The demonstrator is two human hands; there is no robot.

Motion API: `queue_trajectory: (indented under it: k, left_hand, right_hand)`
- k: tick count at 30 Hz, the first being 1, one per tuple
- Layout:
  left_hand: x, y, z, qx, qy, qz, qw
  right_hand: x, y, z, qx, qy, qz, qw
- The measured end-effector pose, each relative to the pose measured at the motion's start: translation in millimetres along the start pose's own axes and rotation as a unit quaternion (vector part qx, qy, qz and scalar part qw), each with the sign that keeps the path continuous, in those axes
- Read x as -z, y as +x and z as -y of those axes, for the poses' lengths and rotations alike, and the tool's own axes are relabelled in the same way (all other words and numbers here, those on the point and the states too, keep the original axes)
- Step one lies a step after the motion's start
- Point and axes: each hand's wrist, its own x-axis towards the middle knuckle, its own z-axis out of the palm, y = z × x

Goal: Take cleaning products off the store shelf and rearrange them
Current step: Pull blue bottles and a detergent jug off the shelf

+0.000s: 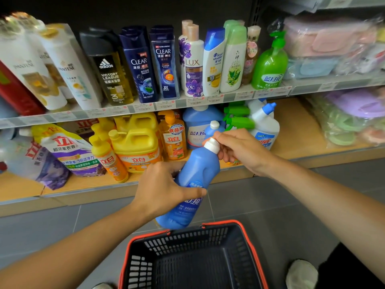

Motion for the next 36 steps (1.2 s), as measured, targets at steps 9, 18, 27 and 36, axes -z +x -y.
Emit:
queue_trajectory:
  k: [9,18,27,36]
  left_hand:
    - [4,6,-5,0.138,-0.333,0.053,0.931]
    - [2,8,-3,0.165,-0.439,0.04,0.882]
    - [8,16,1,0.145,-0.525,0.008,0.839]
    - [5,17,10,0.198,-0.377,-0.054,0.903]
  right_hand:
    - [1,-18,0,0.069,0.004,0.027,0.997]
    - [-29,-45,-23,-0.008,0.119,0.117,0.986]
    - [-33,-52,-26,-0.031,0.085,0.039,0.995]
    - [-8,-37,-7,0.084,0.02,-0.135,0.987]
